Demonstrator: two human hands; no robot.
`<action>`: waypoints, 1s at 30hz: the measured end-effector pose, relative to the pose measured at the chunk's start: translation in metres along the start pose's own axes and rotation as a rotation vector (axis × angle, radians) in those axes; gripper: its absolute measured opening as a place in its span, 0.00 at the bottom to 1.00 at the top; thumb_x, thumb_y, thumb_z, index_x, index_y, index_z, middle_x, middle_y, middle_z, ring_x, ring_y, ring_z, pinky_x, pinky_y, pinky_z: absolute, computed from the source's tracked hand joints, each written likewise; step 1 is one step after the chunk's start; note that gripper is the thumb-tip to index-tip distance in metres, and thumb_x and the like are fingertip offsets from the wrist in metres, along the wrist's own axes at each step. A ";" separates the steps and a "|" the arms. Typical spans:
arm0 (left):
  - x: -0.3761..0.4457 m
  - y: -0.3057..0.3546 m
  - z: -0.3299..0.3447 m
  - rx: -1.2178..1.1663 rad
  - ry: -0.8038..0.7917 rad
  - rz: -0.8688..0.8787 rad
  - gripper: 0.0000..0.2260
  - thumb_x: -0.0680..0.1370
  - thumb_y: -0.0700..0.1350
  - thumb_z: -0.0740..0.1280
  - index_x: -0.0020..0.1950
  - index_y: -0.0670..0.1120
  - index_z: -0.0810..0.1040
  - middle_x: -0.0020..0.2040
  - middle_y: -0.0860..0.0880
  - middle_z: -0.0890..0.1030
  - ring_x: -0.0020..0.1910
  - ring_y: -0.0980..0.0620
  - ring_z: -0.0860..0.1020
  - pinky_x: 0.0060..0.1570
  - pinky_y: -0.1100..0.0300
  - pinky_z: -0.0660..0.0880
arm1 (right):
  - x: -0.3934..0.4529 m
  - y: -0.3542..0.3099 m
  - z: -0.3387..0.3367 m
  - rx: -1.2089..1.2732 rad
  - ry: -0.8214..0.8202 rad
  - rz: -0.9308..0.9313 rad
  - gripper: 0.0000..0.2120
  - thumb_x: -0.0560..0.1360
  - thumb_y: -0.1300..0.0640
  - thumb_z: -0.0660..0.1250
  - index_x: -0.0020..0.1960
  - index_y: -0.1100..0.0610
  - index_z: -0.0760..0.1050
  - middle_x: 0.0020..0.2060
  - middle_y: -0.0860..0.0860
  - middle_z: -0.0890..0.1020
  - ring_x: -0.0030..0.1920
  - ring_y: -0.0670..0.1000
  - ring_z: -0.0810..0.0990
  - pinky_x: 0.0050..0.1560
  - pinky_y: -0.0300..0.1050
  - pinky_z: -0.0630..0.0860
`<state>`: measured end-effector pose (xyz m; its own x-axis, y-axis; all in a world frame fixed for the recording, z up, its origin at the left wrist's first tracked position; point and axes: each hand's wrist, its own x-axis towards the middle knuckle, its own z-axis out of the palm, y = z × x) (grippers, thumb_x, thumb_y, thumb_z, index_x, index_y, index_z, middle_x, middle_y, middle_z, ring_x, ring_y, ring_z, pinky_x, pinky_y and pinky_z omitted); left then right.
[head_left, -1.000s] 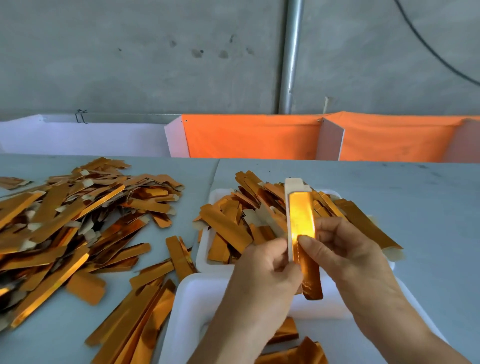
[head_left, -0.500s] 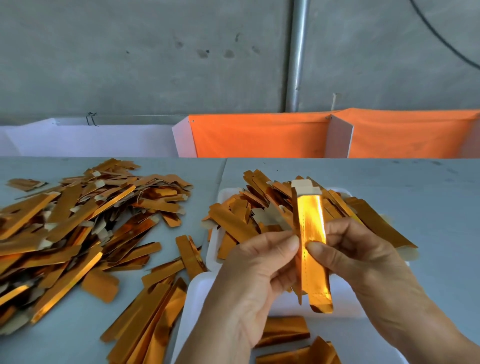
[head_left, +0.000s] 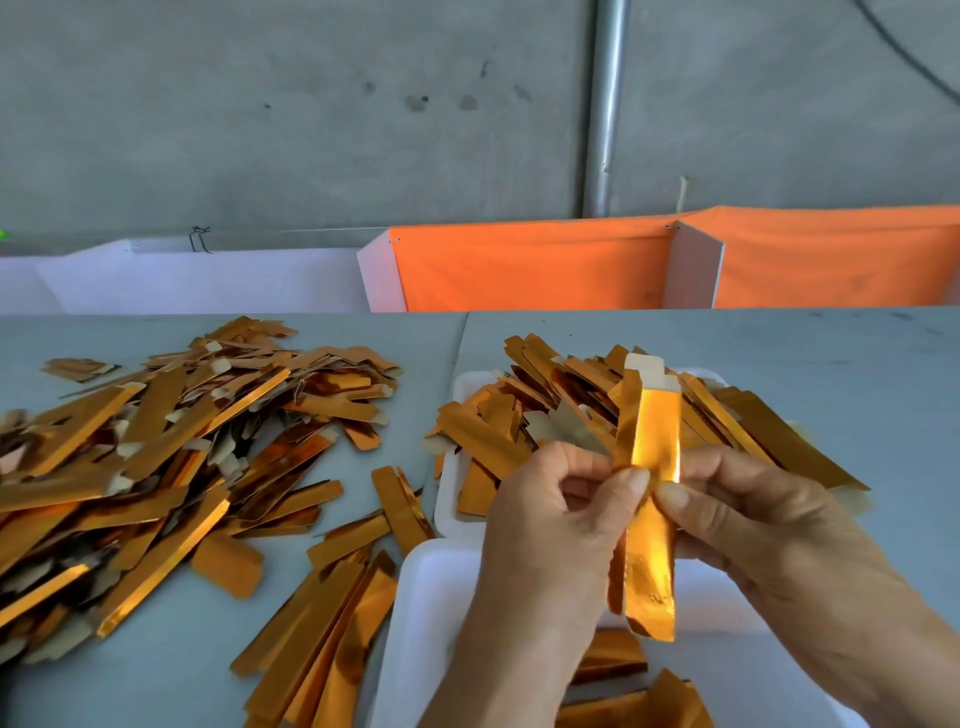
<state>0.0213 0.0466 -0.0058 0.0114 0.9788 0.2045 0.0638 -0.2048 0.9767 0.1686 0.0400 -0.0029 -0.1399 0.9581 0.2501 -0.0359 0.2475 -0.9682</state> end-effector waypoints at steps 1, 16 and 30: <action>0.000 0.000 0.001 0.019 0.009 0.004 0.07 0.72 0.54 0.71 0.44 0.53 0.79 0.40 0.54 0.83 0.40 0.59 0.81 0.36 0.67 0.76 | 0.000 0.000 -0.002 -0.017 -0.016 0.003 0.24 0.61 0.35 0.74 0.45 0.54 0.83 0.41 0.57 0.85 0.43 0.56 0.84 0.44 0.45 0.81; -0.002 0.002 0.002 -0.079 -0.063 -0.162 0.07 0.71 0.50 0.73 0.46 0.51 0.79 0.38 0.53 0.84 0.40 0.57 0.83 0.39 0.64 0.77 | 0.003 -0.001 0.012 -0.090 0.065 0.070 0.13 0.64 0.44 0.68 0.42 0.51 0.83 0.39 0.52 0.85 0.43 0.48 0.83 0.45 0.39 0.76; -0.003 0.002 0.003 0.128 -0.127 -0.020 0.15 0.61 0.59 0.76 0.35 0.51 0.76 0.29 0.54 0.79 0.29 0.58 0.78 0.31 0.65 0.72 | 0.003 -0.004 0.007 -0.035 0.141 0.071 0.16 0.64 0.43 0.68 0.36 0.57 0.80 0.30 0.53 0.76 0.33 0.51 0.72 0.38 0.46 0.72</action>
<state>0.0246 0.0432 -0.0047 0.1346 0.9766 0.1676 0.1913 -0.1916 0.9626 0.1609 0.0411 0.0016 -0.0006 0.9834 0.1812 0.0040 0.1812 -0.9834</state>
